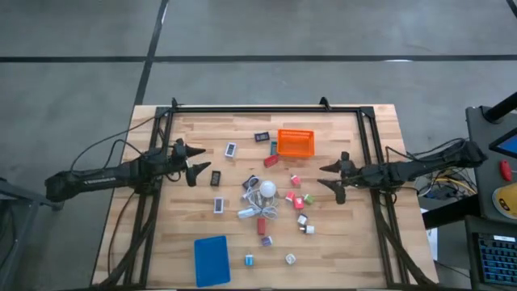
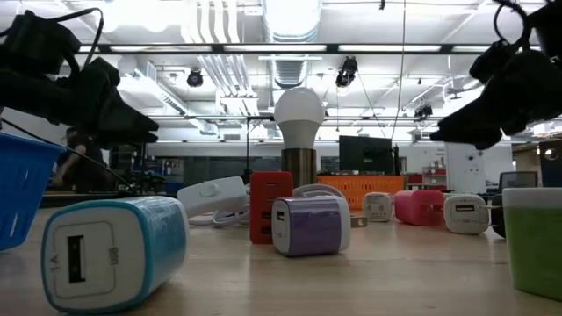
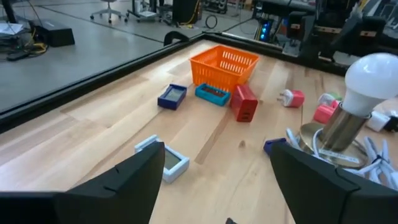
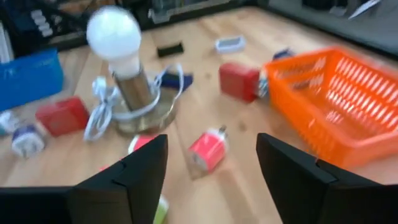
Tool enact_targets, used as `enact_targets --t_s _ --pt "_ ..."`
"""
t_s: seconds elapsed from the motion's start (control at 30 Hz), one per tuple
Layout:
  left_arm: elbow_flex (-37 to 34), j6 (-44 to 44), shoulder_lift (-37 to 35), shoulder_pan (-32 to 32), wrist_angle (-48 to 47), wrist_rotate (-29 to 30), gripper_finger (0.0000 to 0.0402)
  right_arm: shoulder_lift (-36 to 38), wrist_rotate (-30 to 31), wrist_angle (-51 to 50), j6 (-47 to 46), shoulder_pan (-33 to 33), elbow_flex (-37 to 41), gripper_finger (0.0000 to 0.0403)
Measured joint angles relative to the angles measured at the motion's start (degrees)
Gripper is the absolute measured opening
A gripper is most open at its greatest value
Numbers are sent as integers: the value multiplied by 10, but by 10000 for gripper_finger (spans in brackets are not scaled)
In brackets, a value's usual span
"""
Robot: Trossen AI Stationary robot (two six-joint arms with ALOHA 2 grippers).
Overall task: Pick & Place Office items
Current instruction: Put the top green charger adapter into the orange bin
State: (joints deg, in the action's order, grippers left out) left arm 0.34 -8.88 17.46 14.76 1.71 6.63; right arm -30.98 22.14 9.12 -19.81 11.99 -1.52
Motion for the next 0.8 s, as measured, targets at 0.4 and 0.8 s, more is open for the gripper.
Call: enact_targets --t_s 0.4,0.8 --pt "0 18 3 0 9 0 299 -243 -54 -20 11 0 -113 274" --pt "0 26 3 0 10 -2 300 -385 -123 -302 -23 21 -317 274"
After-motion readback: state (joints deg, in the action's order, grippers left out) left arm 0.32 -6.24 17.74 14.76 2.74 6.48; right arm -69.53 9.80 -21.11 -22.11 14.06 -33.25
